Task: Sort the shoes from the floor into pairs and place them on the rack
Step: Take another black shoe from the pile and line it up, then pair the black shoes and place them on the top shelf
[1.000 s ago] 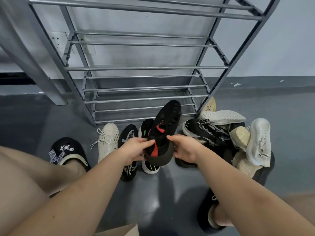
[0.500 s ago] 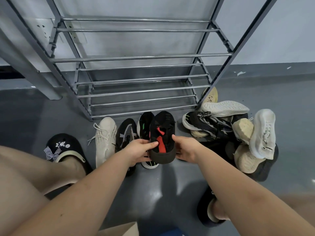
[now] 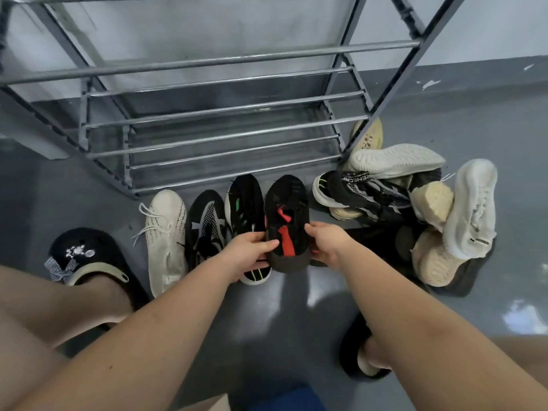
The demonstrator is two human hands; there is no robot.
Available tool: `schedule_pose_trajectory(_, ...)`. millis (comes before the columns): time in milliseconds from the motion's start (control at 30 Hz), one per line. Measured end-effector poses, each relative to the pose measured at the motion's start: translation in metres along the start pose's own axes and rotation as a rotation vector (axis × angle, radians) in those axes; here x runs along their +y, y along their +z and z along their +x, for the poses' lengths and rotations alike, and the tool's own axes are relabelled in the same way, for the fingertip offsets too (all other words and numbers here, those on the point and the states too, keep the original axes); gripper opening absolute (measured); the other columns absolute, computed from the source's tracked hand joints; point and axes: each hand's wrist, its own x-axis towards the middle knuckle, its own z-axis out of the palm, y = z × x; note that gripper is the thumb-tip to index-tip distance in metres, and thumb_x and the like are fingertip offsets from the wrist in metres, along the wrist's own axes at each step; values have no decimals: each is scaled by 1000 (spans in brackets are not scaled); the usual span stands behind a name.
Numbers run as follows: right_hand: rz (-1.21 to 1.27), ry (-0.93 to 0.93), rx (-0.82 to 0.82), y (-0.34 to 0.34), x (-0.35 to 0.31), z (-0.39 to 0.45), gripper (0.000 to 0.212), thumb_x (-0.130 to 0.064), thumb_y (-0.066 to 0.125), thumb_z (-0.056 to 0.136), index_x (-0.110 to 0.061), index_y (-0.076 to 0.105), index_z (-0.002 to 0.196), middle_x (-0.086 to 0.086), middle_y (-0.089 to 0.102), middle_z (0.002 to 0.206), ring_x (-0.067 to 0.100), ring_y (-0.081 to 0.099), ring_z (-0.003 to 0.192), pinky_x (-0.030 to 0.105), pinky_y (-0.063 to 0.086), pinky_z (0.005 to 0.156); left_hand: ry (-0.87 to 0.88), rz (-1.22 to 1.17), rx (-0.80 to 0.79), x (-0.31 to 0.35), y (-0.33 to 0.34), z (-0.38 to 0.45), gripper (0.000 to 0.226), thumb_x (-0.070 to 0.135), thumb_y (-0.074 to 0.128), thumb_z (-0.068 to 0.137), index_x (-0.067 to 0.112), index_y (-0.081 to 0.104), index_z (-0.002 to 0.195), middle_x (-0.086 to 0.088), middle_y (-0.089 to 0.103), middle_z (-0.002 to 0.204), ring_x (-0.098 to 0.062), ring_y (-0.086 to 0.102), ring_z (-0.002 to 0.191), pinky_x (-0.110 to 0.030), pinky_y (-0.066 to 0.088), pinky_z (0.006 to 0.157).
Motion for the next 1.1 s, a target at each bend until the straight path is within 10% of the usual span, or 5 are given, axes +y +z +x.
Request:
schedule_pose_trajectory(567,-162,46,103,-7,2,24,33,-8,40,99,-5,51,130,17,54,133,33,52,123,40,46,95,-153,295,3,1,11,29,49,21,54,95,13,40,141,-6,49,141,-23,46,129,-32,39,101)
schedule_pose_trajectory(733,-196,-24,123,-6,-4,17,41,-8,45,96,-4,46,136,18,47,140,34,48,127,37,45,90,69,631,85,6,18,18,49,19,53,95,12,40,142,-6,50,140,-21,48,127,-22,36,98)
schedule_pose_trajectory(1100,-1236,-240,139,-27,15,-21,47,-30,46,95,-12,41,138,17,45,138,35,43,127,39,37,104,273,1255,100,1,32,-9,70,37,46,96,18,9,152,-4,10,160,-21,12,146,-34,16,119)
